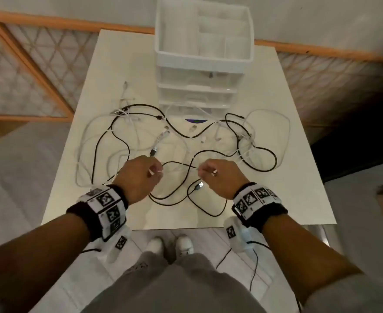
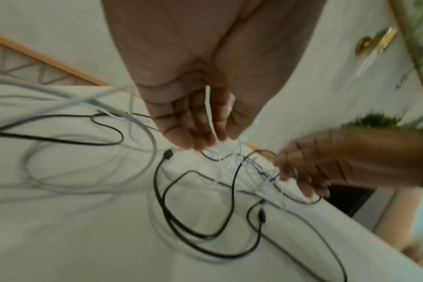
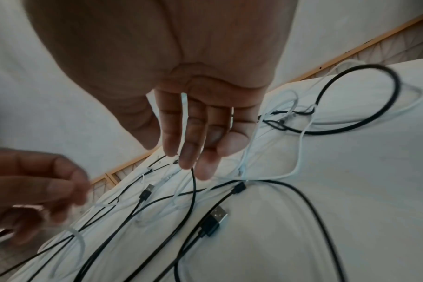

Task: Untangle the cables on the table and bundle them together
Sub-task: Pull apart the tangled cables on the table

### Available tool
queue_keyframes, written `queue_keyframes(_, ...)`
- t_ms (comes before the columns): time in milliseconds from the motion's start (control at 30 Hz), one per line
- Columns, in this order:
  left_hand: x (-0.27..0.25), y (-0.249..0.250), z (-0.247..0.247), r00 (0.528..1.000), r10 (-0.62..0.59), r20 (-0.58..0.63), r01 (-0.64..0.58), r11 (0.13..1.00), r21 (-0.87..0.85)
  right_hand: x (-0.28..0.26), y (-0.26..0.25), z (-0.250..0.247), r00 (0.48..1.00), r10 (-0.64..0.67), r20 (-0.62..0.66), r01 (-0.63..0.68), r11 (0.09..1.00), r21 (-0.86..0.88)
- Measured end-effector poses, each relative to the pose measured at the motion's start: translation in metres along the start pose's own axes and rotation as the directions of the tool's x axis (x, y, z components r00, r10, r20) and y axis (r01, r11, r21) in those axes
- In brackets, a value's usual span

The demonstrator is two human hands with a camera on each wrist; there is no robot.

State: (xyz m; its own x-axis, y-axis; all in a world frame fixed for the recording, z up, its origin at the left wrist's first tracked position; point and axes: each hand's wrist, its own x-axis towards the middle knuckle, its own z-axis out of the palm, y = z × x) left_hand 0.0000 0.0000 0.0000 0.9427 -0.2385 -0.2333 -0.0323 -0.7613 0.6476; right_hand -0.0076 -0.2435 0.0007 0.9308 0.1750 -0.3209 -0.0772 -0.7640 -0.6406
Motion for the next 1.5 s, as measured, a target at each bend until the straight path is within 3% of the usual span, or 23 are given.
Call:
queue_keyframes(67,0.013,-0.001,0.013,0.997,-0.040,0.064,0.028,0.984,0.177,0.014,-0.004,0.006,1.000,0.013,-0.021,-0.013,1.000,-0.026)
queue_keyframes(167,0.020,-0.002,0.029,0.949,-0.201,0.241,0.072,0.887,0.456,0.030,-0.010,0.018,0.997,0.068,0.042,-0.066,0.997,-0.048)
queue_keyframes(367,0.019,-0.002,0.038,0.933,-0.256,0.252,0.118,0.881,0.457,0.038,-0.016,0.034,0.991,0.068,0.114,-0.063,0.997,-0.048)
queue_keyframes(433,0.023,0.005,0.030,0.953,-0.194,0.231,0.083,0.905,0.418,0.037,-0.024,0.032,0.995,0.003,0.097,-0.003,1.000,-0.007)
queue_keyframes(500,0.030,0.018,0.011,0.979,-0.008,0.202,-0.055,0.951,0.303,0.036,-0.033,0.028,0.996,-0.069,0.058,0.068,0.997,0.025)
queue_keyframes(600,0.037,0.048,-0.024,0.952,0.267,0.148,-0.283,0.954,0.098,0.038,-0.048,0.018,0.995,-0.101,0.005,0.101,0.995,0.023)
queue_keyframes(700,0.039,0.070,-0.055,0.932,0.360,-0.034,-0.361,0.923,-0.132,0.043,-0.058,-0.002,0.998,-0.034,-0.053,0.032,0.999,-0.022)
queue_keyframes(767,0.041,0.071,-0.069,0.934,0.323,-0.155,-0.348,0.919,-0.183,0.045,-0.063,-0.022,0.994,0.009,-0.111,-0.003,0.999,0.046)
queue_keyframes(833,0.044,0.062,-0.077,0.946,0.245,-0.212,-0.275,0.953,-0.124,0.047,-0.071,-0.049,0.975,0.042,-0.219,0.005,0.978,0.209)
queue_keyframes(900,0.044,0.046,-0.078,0.971,0.143,-0.191,-0.151,0.988,-0.028,0.044,-0.084,-0.083,0.925,0.054,-0.376,0.126,0.890,0.438)
queue_keyframes(933,0.043,0.039,-0.077,0.981,0.098,-0.169,-0.097,0.995,0.012,0.041,-0.090,-0.101,0.887,0.035,-0.460,0.211,0.856,0.471)
queue_keyframes(1067,0.040,0.024,-0.075,0.988,-0.020,-0.154,0.016,1.000,-0.026,0.026,-0.103,-0.153,0.748,-0.132,-0.650,0.406,0.866,0.292)
queue_keyframes(1133,0.044,0.022,-0.082,0.973,-0.077,-0.219,0.056,0.993,-0.102,0.031,-0.091,-0.156,0.741,-0.110,-0.662,0.325,0.922,0.212)
queue_keyframes(1200,0.047,0.018,-0.094,0.931,-0.168,-0.325,0.096,0.969,-0.228,0.045,-0.059,-0.147,0.776,0.030,-0.629,0.081,0.986,0.147)
queue_keyframes(1267,0.047,0.014,-0.110,0.865,-0.304,-0.400,0.137,0.909,-0.394,0.053,-0.020,-0.132,0.810,0.244,-0.534,-0.188,0.970,0.157)
queue_keyframes(1333,0.046,0.007,-0.123,0.813,-0.402,-0.421,0.173,0.858,-0.484,0.053,0.010,-0.117,0.809,0.425,-0.406,-0.354,0.904,0.240)
queue_keyframes(1400,0.044,-0.005,-0.127,0.822,-0.419,-0.387,0.225,0.862,-0.454,0.049,0.015,-0.109,0.807,0.459,-0.373,-0.351,0.879,0.323)
queue_keyframes(1500,0.040,-0.018,-0.115,0.887,-0.377,-0.267,0.291,0.905,-0.309,0.044,-0.029,-0.122,0.795,0.306,-0.523,-0.039,0.887,0.460)
